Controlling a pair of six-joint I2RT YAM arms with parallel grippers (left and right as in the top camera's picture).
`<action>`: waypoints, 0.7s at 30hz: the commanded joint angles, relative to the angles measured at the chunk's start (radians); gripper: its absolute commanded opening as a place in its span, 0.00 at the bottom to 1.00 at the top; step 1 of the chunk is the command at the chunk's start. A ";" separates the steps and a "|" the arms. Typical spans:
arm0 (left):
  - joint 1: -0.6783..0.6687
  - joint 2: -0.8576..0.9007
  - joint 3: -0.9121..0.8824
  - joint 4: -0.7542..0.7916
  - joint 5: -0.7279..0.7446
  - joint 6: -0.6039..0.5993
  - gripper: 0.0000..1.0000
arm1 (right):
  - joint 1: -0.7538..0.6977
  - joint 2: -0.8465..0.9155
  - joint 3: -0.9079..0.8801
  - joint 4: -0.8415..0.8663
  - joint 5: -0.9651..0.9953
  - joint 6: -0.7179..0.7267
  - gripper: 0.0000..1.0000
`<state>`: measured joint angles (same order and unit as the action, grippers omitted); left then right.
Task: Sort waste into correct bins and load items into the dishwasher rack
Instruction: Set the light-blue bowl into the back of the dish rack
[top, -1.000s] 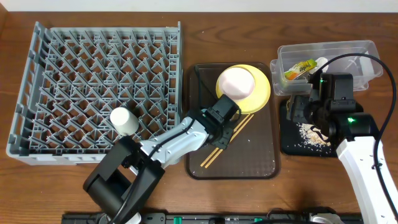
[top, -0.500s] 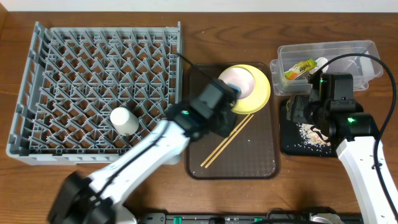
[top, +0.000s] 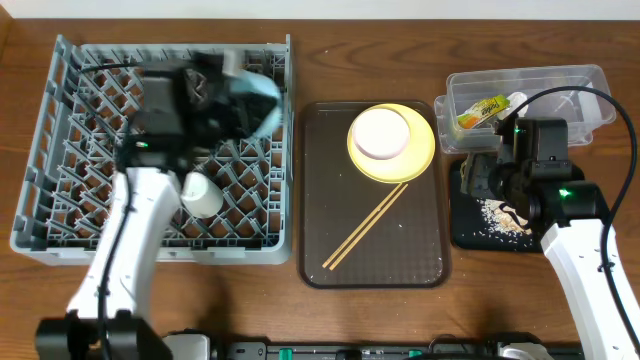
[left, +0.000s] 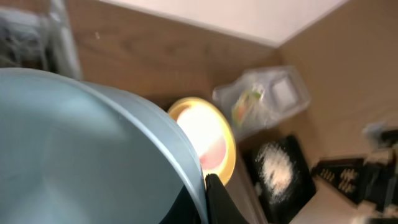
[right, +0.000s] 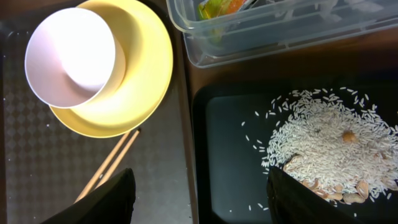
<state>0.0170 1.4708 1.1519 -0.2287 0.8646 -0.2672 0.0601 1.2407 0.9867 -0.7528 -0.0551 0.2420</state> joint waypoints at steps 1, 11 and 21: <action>0.099 0.065 0.018 0.082 0.255 -0.087 0.06 | -0.007 -0.006 0.020 -0.003 0.005 0.008 0.66; 0.246 0.342 0.018 0.691 0.552 -0.537 0.06 | -0.007 -0.006 0.020 -0.003 0.005 0.008 0.66; 0.296 0.507 0.018 0.851 0.545 -0.641 0.06 | -0.007 -0.006 0.020 -0.003 0.005 0.008 0.66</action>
<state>0.3065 1.9511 1.1564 0.6109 1.3823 -0.8688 0.0601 1.2407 0.9871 -0.7551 -0.0551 0.2420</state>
